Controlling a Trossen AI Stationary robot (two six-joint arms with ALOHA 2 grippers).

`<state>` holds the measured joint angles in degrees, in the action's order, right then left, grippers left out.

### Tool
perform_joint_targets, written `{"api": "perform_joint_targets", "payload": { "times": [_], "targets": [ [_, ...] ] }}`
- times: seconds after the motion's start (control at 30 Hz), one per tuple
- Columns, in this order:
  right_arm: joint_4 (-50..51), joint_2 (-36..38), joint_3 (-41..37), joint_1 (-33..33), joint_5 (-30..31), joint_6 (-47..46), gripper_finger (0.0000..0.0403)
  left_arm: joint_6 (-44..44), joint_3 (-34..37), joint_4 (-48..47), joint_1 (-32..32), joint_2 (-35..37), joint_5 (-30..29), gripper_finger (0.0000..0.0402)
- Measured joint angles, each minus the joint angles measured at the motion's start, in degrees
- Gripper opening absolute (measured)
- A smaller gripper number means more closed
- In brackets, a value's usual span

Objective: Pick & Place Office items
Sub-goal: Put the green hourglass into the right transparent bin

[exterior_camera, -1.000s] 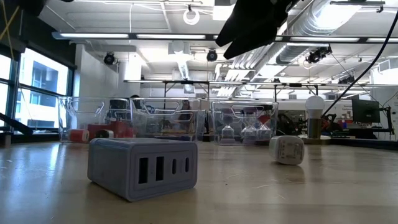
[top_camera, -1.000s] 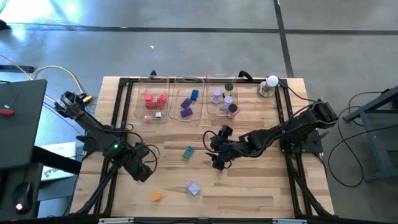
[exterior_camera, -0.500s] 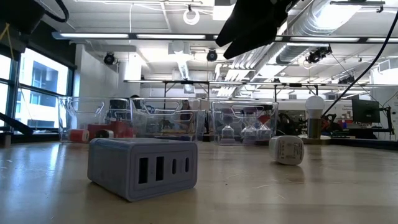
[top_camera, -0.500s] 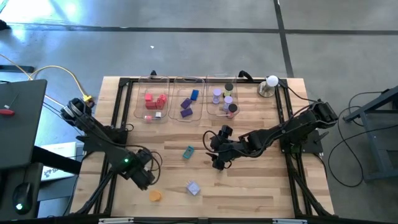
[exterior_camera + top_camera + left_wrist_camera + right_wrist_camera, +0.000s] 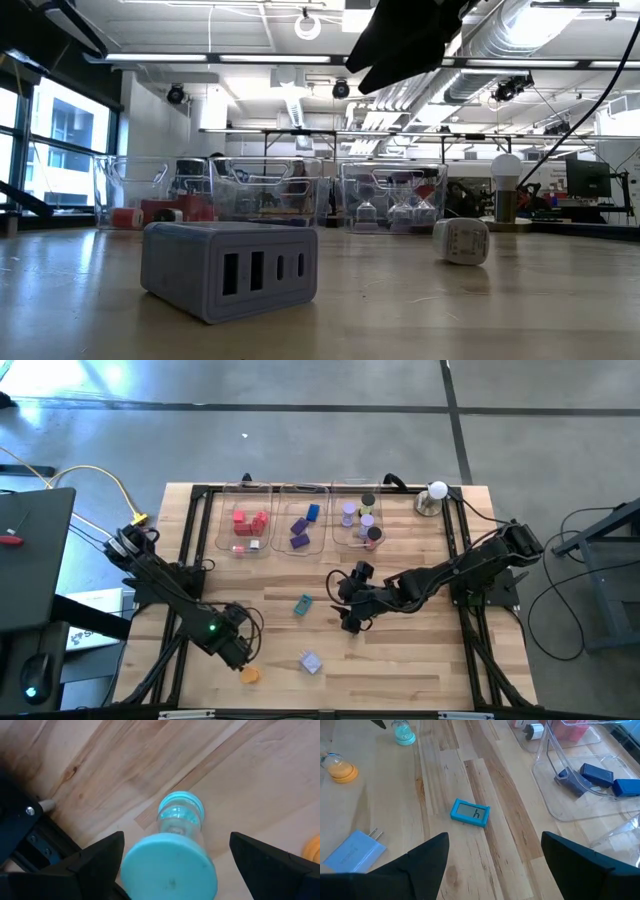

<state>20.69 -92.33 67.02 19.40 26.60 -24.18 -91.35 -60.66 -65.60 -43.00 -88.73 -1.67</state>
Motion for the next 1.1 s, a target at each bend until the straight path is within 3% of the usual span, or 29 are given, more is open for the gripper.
{"api": "perform_joint_targets", "payload": {
  "times": [0.17,0.5,0.7,0.9,1.1],
  "targets": [
    [-0.13,0.00,0.00,0.00,-0.03,0.00,0.0306,0.01,0.00,0.35,0.01,-0.22,0.13,0.0319],
    [-0.13,0.00,0.00,0.00,-0.12,0.02,0.0306,0.47,-0.04,0.25,0.02,-0.22,0.89,0.0179],
    [-0.15,0.00,0.00,-0.02,-2.13,0.39,0.0306,3.41,-0.02,0.26,0.21,-0.15,-0.71,0.0179],
    [-1.27,0.00,0.00,0.00,-4.21,2.00,0.0306,7.73,-2.07,-0.86,1.55,1.35,-7.89,0.0179],
    [-7.17,0.02,0.00,0.00,-15.44,7.58,0.0306,18.40,-9.52,-0.51,3.01,4.91,-24.87,0.0179]
  ]
}}
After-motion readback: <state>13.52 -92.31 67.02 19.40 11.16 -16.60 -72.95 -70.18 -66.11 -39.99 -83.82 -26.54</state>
